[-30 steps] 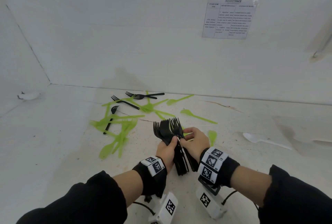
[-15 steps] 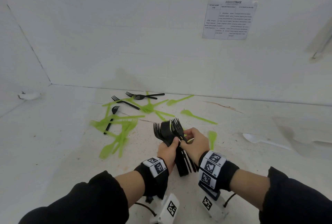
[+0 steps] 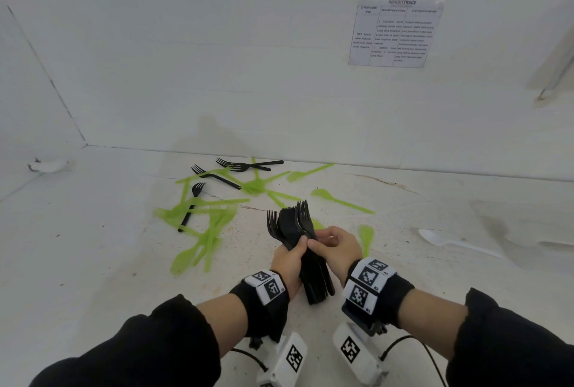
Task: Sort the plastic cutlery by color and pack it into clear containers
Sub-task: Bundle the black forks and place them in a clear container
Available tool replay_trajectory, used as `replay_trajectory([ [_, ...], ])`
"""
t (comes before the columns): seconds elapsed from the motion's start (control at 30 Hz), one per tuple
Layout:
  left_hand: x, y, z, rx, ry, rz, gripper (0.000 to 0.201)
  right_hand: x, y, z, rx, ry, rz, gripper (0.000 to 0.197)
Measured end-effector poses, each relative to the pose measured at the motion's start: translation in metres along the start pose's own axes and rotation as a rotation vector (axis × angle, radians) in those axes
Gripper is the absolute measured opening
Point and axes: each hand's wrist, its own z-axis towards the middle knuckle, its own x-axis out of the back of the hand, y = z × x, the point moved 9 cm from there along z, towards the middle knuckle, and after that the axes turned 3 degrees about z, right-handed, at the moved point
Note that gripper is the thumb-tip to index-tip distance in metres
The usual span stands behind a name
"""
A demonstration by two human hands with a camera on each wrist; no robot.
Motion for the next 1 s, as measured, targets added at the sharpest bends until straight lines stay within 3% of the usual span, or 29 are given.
replay_trajectory([
  [0.37,-0.009,-0.001,-0.003,0.076,-0.190,0.074,0.048,-0.013,0.004,0.006,-0.144,-0.109,0.124,0.018],
  [0.57,-0.010,0.000,-0.004,0.067,-0.190,0.091,0.049,-0.013,-0.005,0.001,-0.094,-0.120,0.056,0.018],
  [0.7,-0.010,0.003,-0.005,0.099,-0.164,0.041,0.048,-0.024,-0.005,-0.006,-0.122,-0.199,0.043,0.020],
  [0.8,-0.007,0.005,-0.009,0.142,-0.145,-0.021,0.046,-0.022,-0.002,-0.006,-0.160,-0.155,0.067,0.024],
  [1.0,-0.003,0.007,-0.021,0.227,-0.222,0.029,0.039,-0.025,0.004,-0.009,-0.162,-0.150,0.077,0.020],
])
